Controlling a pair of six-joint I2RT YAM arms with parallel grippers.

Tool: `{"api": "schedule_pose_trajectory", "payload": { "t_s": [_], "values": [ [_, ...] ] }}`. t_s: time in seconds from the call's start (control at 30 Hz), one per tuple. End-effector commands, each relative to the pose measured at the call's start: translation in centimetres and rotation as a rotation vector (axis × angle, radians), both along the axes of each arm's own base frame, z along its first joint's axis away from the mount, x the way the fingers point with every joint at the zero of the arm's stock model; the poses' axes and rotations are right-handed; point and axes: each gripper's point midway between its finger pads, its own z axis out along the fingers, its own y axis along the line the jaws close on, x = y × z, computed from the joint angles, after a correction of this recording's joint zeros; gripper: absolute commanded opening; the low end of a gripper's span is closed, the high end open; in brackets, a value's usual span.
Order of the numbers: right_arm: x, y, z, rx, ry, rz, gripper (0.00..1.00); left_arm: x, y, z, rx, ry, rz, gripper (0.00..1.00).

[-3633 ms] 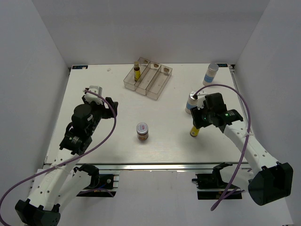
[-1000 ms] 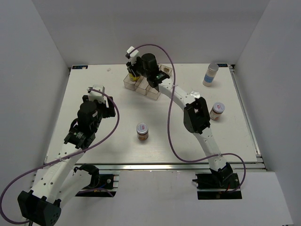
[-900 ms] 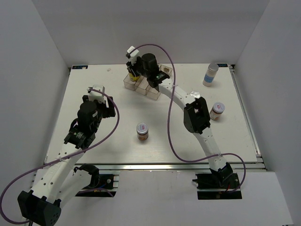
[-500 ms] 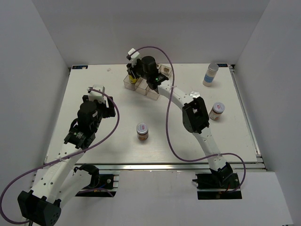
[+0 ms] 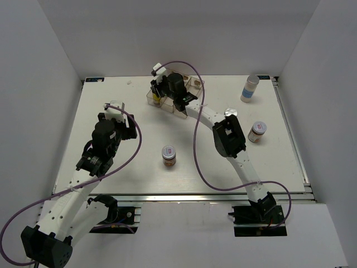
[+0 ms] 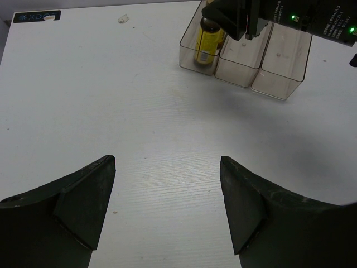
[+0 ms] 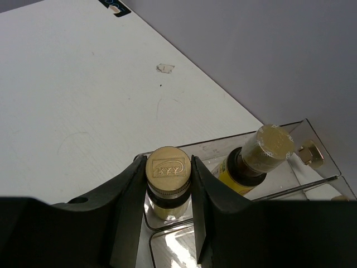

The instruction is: Organize the condiment bottles

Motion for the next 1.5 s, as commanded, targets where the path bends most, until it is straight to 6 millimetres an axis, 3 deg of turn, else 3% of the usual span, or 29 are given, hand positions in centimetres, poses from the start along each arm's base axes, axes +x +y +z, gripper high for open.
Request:
{"api": "schedule_pose_trajectory", "payload": {
  "t_s": [0.0, 0.1, 0.17, 0.23, 0.33, 0.53, 0.63, 0.73, 0.77, 0.8, 0.83, 0.9, 0.93, 0.97, 1.0, 1.03, 1.07, 1.1, 1.13, 1.17, 1.2, 1.23, 1.27, 1.3, 1.33, 1.37, 1.4, 1.43, 1.47],
  "values": [
    [0.7, 0.4, 5.3, 0.123, -0.140, -0.027, 0.00, 0.1, -0.1, -0.2, 0.007, 0.000, -0.008, 0.85],
    [0.9, 0.3, 5.5, 0.133, -0.142, -0.036, 0.19, 0.1, -0.1, -0.3, 0.008, 0.000, -0.009, 0.85],
    [0.9, 0.3, 5.5, 0.131, -0.146, -0.034, 0.39, 0.1, -0.1, -0.2, 0.007, -0.002, -0.007, 0.85],
    [0.9, 0.2, 5.5, 0.130, -0.145, -0.036, 0.49, 0.1, 0.0, -0.2, 0.008, 0.000, -0.004, 0.85],
    [0.8, 0.2, 5.9, 0.131, -0.148, -0.031, 0.57, 0.2, 0.0, -0.3, 0.007, 0.002, -0.006, 0.85],
    [0.5, 0.1, 6.6, 0.133, -0.149, -0.025, 0.64, 0.2, 0.2, -0.4, 0.008, 0.003, 0.000, 0.85],
    [0.2, -0.2, 8.2, 0.141, -0.164, -0.022, 0.70, 0.2, 0.3, -0.4, 0.009, 0.002, 0.003, 0.85],
    [-0.5, -0.6, 11.1, 0.153, -0.194, -0.011, 0.75, 0.2, 0.4, -0.4, 0.009, 0.000, 0.004, 0.85],
    [-0.9, -1.0, 13.5, 0.170, -0.220, -0.006, 0.76, 0.2, 0.4, -0.4, 0.008, -0.001, 0.003, 0.85],
    [-1.1, -1.4, 14.4, 0.165, -0.221, -0.005, 0.80, 0.2, 0.4, -0.3, 0.005, -0.004, 0.003, 0.85],
    [-1.8, -2.1, 17.0, 0.167, -0.257, -0.004, 0.82, 0.2, 0.4, -0.3, 0.006, -0.005, 0.000, 0.85],
    [-2.5, -3.0, 17.8, 0.132, -0.253, -0.005, 0.89, 0.1, 0.3, -0.2, 0.003, -0.009, -0.008, 0.85],
    [-4.4, -4.0, 21.2, 0.127, -0.306, 0.026, 0.89, 0.0, 0.1, 0.0, -0.002, -0.016, -0.018, 0.85],
    [-5.0, -4.6, 18.4, 0.070, -0.255, 0.040, 0.89, -0.1, 0.1, 0.0, -0.005, -0.019, -0.024, 0.85],
    [-6.2, -5.3, 18.6, 0.060, -0.248, 0.055, 0.89, -0.2, -0.1, 0.1, -0.009, -0.024, -0.036, 0.84],
    [-9.0, -6.7, 21.9, 0.082, -0.283, 0.094, 0.87, -0.3, -0.8, 0.3, -0.020, -0.032, -0.073, 0.80],
    [-10.1, -7.4, 20.7, 0.050, -0.241, 0.116, 0.83, -0.4, -1.1, 0.4, -0.025, -0.035, -0.093, 0.76],
    [-11.5, -8.3, 17.6, 0.006, -0.165, 0.134, 0.63, -0.5, -1.7, 0.3, -0.030, -0.033, -0.126, 0.68],
    [-13.9, -9.9, 20.1, 0.032, -0.163, 0.162, 0.46, -0.7, -3.1, 0.3, -0.044, -0.030, -0.206, 0.57],
    [-15.6, -10.9, 18.2, -0.005, -0.081, 0.193, 0.24, -0.8, -3.7, 0.3, -0.046, -0.030, -0.242, 0.30],
    [-17.1, -11.9, 16.1, -0.029, -0.008, 0.217, 0.00, -1.1, -4.7, 0.2, -0.057, -0.021, -0.302, 0.21],
    [-20.1, -13.1, 17.4, -0.014, 0.020, 0.284, 0.00, -1.1, -5.5, 0.0, -0.064, 0.000, -0.343, 0.16],
    [-21.4, -14.8, 15.7, -0.032, 0.129, 0.291, 0.00, -1.6, -6.8, -0.1, -0.085, 0.017, -0.419, 0.13],
    [-23.8, -15.8, 16.0, -0.021, 0.170, 0.344, 0.00, -1.4, -7.6, -0.9, -0.103, 0.056, -0.447, 0.14],
    [-24.7, -17.7, 14.6, -0.040, 0.269, 0.328, 0.00, -1.4, -8.2, -0.9, -0.116, 0.080, -0.471, 0.18],
    [-25.4, -18.8, 14.4, -0.030, 0.314, 0.326, 0.31, -1.9, -9.3, -1.1, -0.137, 0.119, -0.534, 0.38],
    [-26.8, -19.9, 15.4, -0.002, 0.328, 0.357, 0.46, -1.7, -10.1, -2.6, -0.157, 0.202, -0.548, 0.52],
    [-26.5, -22.3, 14.6, 0.019, 0.384, 0.314, 0.57, -2.3, -10.9, -3.4, -0.165, 0.264, -0.568, 0.63],
    [-26.8, -23.5, 14.5, 0.053, 0.414, 0.299, 0.71, -2.0, -11.3, -3.5, -0.161, 0.279, -0.542, 0.72]
  ]
}}
